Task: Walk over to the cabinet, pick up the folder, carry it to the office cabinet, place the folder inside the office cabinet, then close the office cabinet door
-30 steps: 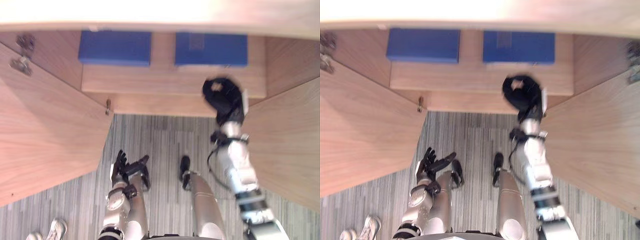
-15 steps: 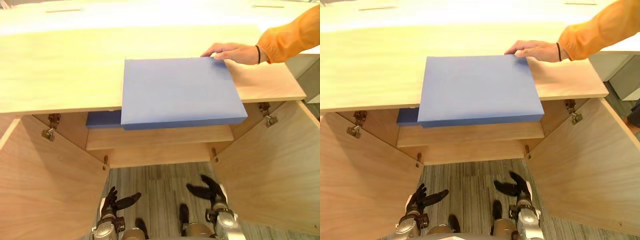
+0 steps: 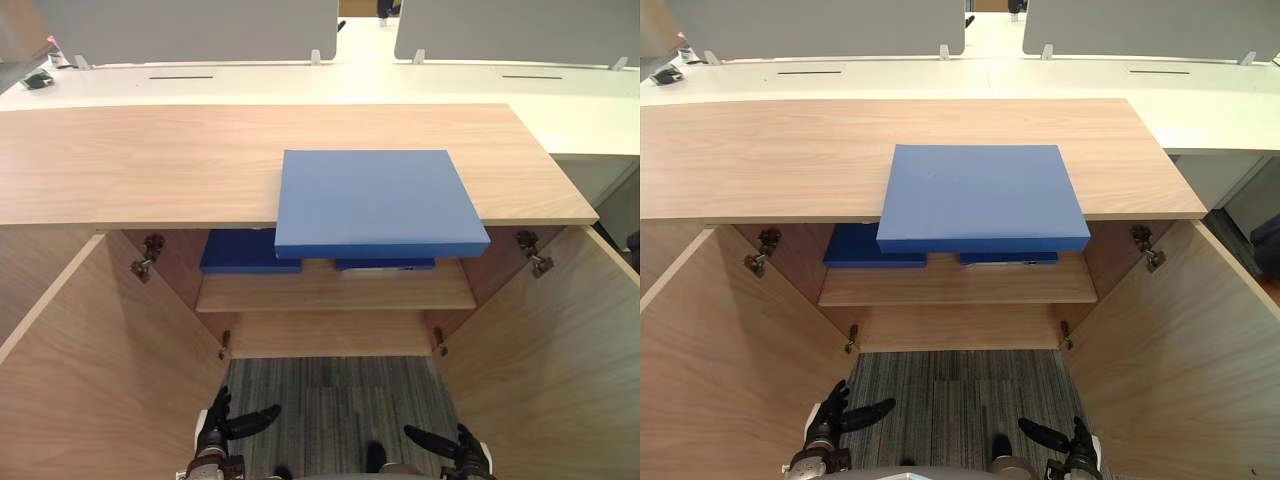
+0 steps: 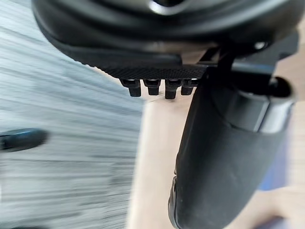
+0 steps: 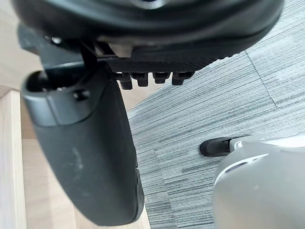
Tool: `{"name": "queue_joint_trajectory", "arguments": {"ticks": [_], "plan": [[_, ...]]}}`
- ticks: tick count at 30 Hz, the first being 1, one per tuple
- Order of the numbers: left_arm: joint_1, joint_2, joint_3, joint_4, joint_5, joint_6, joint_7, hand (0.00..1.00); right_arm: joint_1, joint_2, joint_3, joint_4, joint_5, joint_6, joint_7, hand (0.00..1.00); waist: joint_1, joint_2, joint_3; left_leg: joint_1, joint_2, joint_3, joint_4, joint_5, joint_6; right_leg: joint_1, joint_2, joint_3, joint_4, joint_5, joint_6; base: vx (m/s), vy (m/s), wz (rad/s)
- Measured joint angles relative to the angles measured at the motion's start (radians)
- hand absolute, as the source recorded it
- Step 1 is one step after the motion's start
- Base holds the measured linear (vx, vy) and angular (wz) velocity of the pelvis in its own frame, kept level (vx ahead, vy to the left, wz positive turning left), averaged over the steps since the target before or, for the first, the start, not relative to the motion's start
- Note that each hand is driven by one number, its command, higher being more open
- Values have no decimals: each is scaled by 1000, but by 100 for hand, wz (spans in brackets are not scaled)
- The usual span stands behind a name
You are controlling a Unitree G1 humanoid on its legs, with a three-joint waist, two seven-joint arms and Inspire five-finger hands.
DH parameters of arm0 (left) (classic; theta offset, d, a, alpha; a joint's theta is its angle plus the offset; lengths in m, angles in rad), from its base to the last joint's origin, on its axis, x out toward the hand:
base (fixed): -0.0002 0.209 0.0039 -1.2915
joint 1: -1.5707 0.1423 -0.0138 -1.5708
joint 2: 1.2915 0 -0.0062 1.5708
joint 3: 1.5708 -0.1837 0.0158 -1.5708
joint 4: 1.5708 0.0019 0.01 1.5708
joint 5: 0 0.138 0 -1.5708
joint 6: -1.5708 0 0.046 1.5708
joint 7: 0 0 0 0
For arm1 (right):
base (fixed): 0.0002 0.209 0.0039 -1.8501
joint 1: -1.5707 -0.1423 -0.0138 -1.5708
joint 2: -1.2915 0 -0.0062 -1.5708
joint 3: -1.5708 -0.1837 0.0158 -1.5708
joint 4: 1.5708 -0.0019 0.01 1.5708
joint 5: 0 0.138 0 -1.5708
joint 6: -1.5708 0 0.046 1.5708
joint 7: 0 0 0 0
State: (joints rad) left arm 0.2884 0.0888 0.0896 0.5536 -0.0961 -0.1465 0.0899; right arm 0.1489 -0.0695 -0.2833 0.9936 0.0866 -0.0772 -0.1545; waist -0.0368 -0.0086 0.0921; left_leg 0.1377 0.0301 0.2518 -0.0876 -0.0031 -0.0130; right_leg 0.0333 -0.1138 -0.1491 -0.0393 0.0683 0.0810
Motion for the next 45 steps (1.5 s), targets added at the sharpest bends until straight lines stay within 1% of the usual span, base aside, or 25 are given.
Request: {"name": "queue_joint_trajectory", "arguments": {"ticks": [2, 3, 4, 6, 8, 11, 12, 13, 14, 16, 18, 19, 20, 24, 26, 29, 31, 34, 35, 37, 40, 43, 45], "plan": [[66, 0, 0, -205, 1, -2, 2, 100, 22, 1, -19, 1, 9, 1, -1, 100, 15, 0, -7, 13, -7, -9, 0, 1, 4, 16, -8, -8, 1, -3, 6, -31, 24, 13], [77, 1, 0, -253, 4, -6, 4, 100, 24, 0, -23, 4, 9, 2, -2, 100, 17, 1, -8, 15, -9, -12, 0, 1, 4, 18, -11, -10, 2, -4, 8, -28, 21, 14], [95, 7, 0, -346, 20, -15, 14, 100, 25, 0, -25, 8, 9, 2, -3, 100, 20, 2, -11, 15, -12, -17, 0, 1, 6, 20, -15, -14, 5, -6, 10, -28, 19, 12], [108, 22, 1, -468, 42, -33, 25, 100, 23, 1, -24, 18, 9, 2, -2, 100, 23, 2, -11, 19, -15, -23, 0, 1, 6, 29, -18, -18, 5, -7, 11, -23, 13, 10], [111, 50, 1, -614, 95, -60, 49, 100, 21, 4, -21, 23, 9, 2, 2, 100, 25, 3, -12, 25, -16, -28, 0, 1, 7, 36, -19, -22, 5, -8, 12, -26, -2, 6], [107, 81, -2, -757, 155, -89, 75, 100, 21, 3, -20, 32, 10, 1, 3, 100, 23, 4, -13, 26, -15, -32, 0, 1, 7, 41, -19, -24, 5, -9, 12, -1, -5, 1], [104, 94, -2, -831, 188, -104, 89, 100, 19, 3, -19, 45, 10, -1, 4, 100, 22, 3, -13, 28, -14, -33, 0, -1, 5, 44, -18, -24, 6, -10, 13, -9, -17, 4], [99, 108, -3, -891, 220, -133, 109, 100, 21, 3, -19, 55, 9, -2, 4, 100, 22, 4, -14, 30, -13, -33, 0, -7, -3, 47, -17, -23, 7, -13, 14, 0, 0, 0], [94, 117, -4, -918, 239, -145, 120, 100, 21, 2, -19, 63, 9, -3, 4, 100, 22, 5, -15, 31, -12, -33, 0, -8, -3, 49, -17, -23, 7, -13, 15, 0, 0, 0], [67, 169, -11, -985, 312, -177, 155, 100, 30, 1, -14, 84, 8, -3, 8, 100, 22, 12, -29, 37, -10, -31, 0, -10, -3, 54, -14, -17, 8, -14, 15, 9, -5, -2], [41, 202, -23, -997, 358, -192, 167, 100, 41, -3, -14, 84, 8, -4, 15, 100, 22, 17, -34, 47, -8, -25, 0, -11, -2, 61, -12, -11, 8, -15, 14, 8, -8, -9], [14, 237, -45, -998, 399, -196, 172, 100, 46, -5, -7, 84, 7, -4, 21, 100, 20, 19, -36, 55, -6, -19, 0, -17, -6, 66, -10, -4, 8, -16, 12, -11, -10, -12], [3, 251, -57, -998, 416, -196, 172, 100, 48, -6, -2, 84, 7, -5, 23, 100, 19, 18, -37, 57, -4, -17, 0, -18, -7, 67, -9, -1, 8, -17, 11, -26, -18, -14], [-61, 325, -161, -995, 619, -187, 173, 100, 60, -13, 16, 84, 0, -5, 27, 100, 13, 19, -53, 62, 0, 3, 0, -26, -11, 58, -5, 21, 14, -23, 9, -28, -15, -13], [-114, 350, -225, -971, 716, -177, 180, 100, 61, -13, 26, 84, -2, -5, 28, 100, 1, 17, -55, 63, -1, 9, 1, -27, -11, 54, -3, 28, 17, -23, 9, -4, -5, -11], [-197, 402, -310, -885, 797, -162, 182, 100, 59, -22, 56, 79, -2, -5, 31, 100, -21, 18, -56, 68, -3, 21, 1, -23, -4, 50, 0, 38, 17, -22, 7, -9, -5, -12], [-224, 402, -326, -841, 817, -154, 175, 100, 56, -21, 56, 79, -2, -5, 35, 100, -35, 17, -56, 65, -2, 29, 1, -24, -4, 39, 2, 43, 16, -22, 4, -8, -18, -14], [-248, 401, -334, -780, 840, -122, 172, 100, 56, -21, 57, 78, -2, -5, 37, 100, -35, 17, -56, 64, 1, 53, 1, -31, -7, 25, 8, 66, 14, -21, 0, 6, -12, -23], [-250, 400, -334, -764, 857, -103, 172, 0, 58, -22, 57, 78, -2, -5, 37, 100, -37, 17, -55, 63, 1, 59, 1, -34, -6, 21, 9, 69, 10, -20, -1, 16, -14, -18], [-253, 391, -334, -737, 885, -74, 172, 0, 58, -21, 57, 77, -2, -5, 37, 100, -43, 17, -55, 57, 0, 63, 1, -37, -5, 18, 9, 71, 1, -17, 0, 29, -12, -8], [-277, 372, -329, -733, 917, -52, 179, 0, 58, -21, 57, 76, -2, -3, 37, 100, -46, 14, -54, 54, -2, 68, 1, -44, -4, 17, 9, 74, -8, -14, 2, 41, -10, -5], [-310, 350, -301, -741, 933, -45, 183, 0, 51, -19, 57, 68, -2, -1, 41, 100, -48, 15, -54, 54, -4, 77, 1, -52, -1, 17, 9, 81, -18, -13, 3, 29, -12, -8], [-320, 351, -292, -747, 944, -57, 184, 0, 51, -18, 57, 57, -2, 0, 44, 100, -53, 15, -54, 54, -4, 79, 1, -57, 1, 18, 8, 82, -24, -13, 4, 11, -9, -3]]}}
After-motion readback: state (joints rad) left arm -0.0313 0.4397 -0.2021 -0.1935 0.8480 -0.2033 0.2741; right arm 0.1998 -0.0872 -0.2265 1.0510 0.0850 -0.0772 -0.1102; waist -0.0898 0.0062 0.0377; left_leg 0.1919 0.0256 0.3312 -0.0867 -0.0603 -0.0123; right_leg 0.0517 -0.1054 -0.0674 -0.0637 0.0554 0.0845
